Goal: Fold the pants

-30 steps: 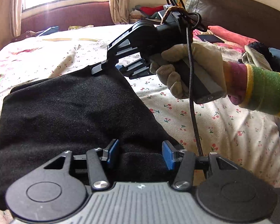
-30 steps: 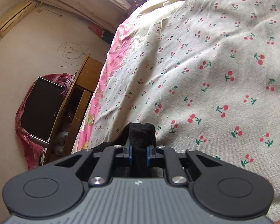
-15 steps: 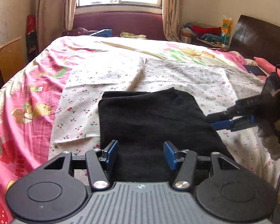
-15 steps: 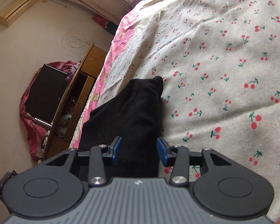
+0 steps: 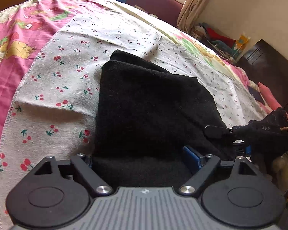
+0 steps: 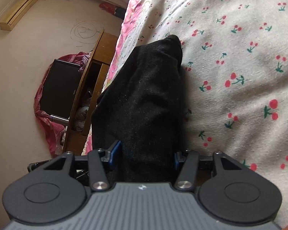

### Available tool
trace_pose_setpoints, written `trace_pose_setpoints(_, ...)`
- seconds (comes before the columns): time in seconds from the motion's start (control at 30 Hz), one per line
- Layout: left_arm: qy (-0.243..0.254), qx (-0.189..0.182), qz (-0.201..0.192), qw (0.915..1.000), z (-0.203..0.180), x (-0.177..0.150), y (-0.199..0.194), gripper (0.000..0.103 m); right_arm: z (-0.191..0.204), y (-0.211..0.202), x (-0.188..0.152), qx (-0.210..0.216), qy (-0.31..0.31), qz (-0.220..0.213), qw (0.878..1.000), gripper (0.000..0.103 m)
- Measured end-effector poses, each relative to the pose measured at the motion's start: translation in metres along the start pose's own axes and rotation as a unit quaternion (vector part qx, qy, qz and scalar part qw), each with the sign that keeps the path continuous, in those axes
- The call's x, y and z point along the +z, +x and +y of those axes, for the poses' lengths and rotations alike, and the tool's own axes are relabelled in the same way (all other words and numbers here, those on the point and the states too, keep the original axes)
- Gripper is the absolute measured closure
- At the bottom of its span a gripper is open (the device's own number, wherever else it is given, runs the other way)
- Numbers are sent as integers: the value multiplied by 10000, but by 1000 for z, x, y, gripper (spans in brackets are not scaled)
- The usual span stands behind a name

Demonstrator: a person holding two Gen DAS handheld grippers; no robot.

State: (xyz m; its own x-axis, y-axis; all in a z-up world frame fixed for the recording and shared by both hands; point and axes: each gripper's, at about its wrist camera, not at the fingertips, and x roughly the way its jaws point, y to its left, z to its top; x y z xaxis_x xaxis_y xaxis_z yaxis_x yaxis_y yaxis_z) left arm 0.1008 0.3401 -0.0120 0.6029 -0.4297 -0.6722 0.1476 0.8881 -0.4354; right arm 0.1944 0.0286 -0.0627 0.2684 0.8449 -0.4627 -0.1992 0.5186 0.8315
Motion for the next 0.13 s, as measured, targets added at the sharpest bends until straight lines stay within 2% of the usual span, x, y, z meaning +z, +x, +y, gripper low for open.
trace_pose_setpoints(0.07,-29,36,13,10000,-2,2,0,8,6,11,4,-35,-25,29,10000,52)
trace_pose_setpoints(0.1,-66,47,-1,10000,-4,1,-2,12,9,13,4,-63,-68,44,9999,54)
trace_pose_setpoints(0.13,-141,51,-27,9999,-6,-1,-5,17,12,15,4,-112,-98,57,9999,63)
